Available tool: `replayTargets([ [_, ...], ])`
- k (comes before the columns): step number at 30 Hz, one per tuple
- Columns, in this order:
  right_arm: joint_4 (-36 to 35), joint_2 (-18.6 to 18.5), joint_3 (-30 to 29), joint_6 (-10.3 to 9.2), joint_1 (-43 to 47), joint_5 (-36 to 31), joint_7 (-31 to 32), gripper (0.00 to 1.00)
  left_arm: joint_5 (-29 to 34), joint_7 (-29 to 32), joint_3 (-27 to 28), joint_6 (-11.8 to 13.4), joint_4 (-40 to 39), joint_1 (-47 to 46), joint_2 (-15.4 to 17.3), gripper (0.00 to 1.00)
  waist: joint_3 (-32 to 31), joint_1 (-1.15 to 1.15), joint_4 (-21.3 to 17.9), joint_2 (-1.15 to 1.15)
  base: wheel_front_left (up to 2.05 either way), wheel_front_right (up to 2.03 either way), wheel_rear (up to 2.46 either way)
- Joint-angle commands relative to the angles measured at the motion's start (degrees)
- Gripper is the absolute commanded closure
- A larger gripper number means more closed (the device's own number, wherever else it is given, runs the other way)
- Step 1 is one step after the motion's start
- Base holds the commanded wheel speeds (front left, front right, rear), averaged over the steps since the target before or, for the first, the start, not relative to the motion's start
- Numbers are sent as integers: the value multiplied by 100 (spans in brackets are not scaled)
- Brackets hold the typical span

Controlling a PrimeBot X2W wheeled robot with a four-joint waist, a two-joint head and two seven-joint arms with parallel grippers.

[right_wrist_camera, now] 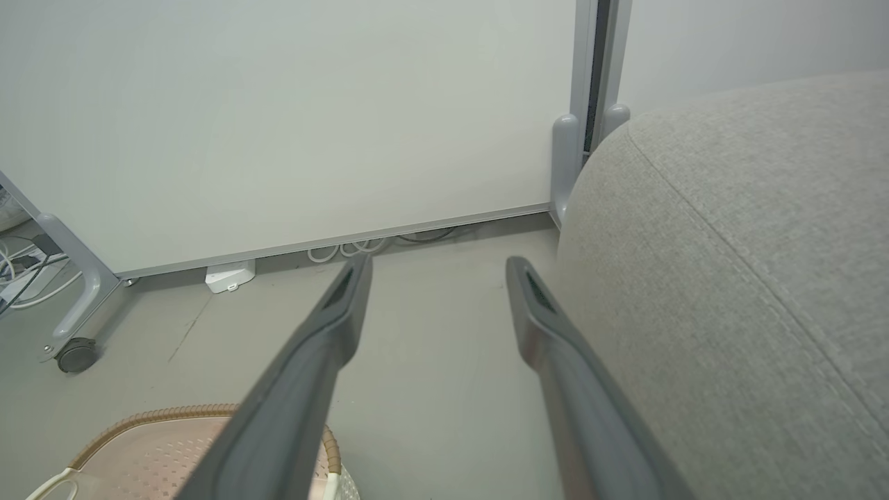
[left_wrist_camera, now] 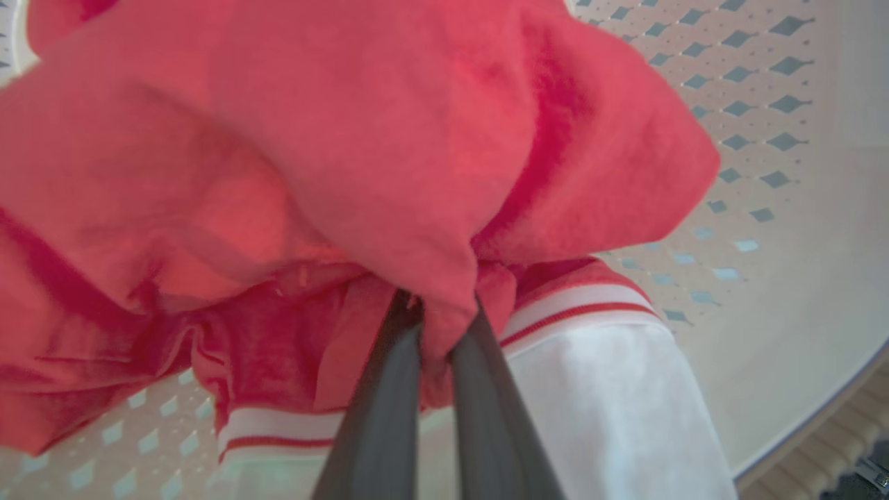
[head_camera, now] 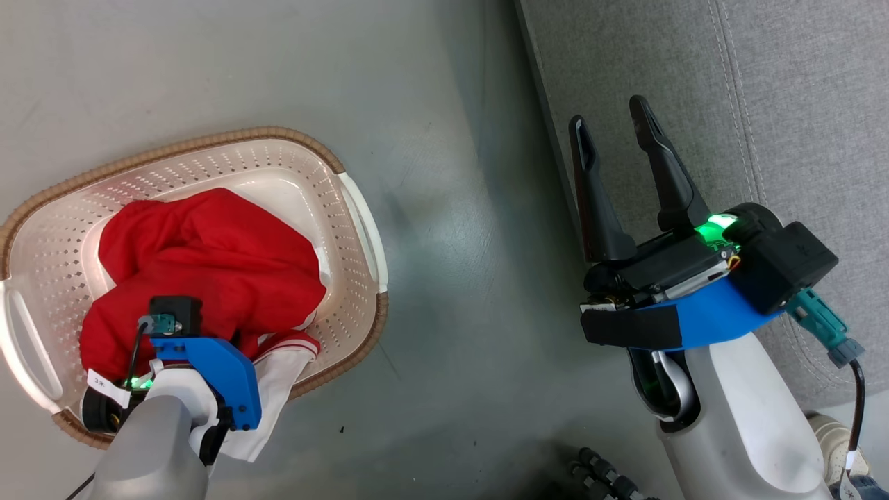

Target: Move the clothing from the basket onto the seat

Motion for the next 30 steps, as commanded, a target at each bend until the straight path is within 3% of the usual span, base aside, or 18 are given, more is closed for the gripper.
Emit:
replayTargets([
  [1,12,-10,4,-2,-90,9,-3,0,-9,-18,-13,18,27,-76,8,100,-15,0,14,0,0,0,0],
  [14,166,-11,-23,-3,-54,-184,-3,0,-42,-205,-182,7,102,-79,-87,100,-369,0,200,0,0,0,0],
  [20,380,-12,-55,-3,75,-332,-3,0,-109,-395,-297,-29,201,103,-219,100,-1092,0,398,0,0,0,0],
  [30,858,-13,-241,-3,798,-567,-2,0,-404,-948,-626,-100,116,518,-484,100,-2867,0,830,0,0,0,0],
])
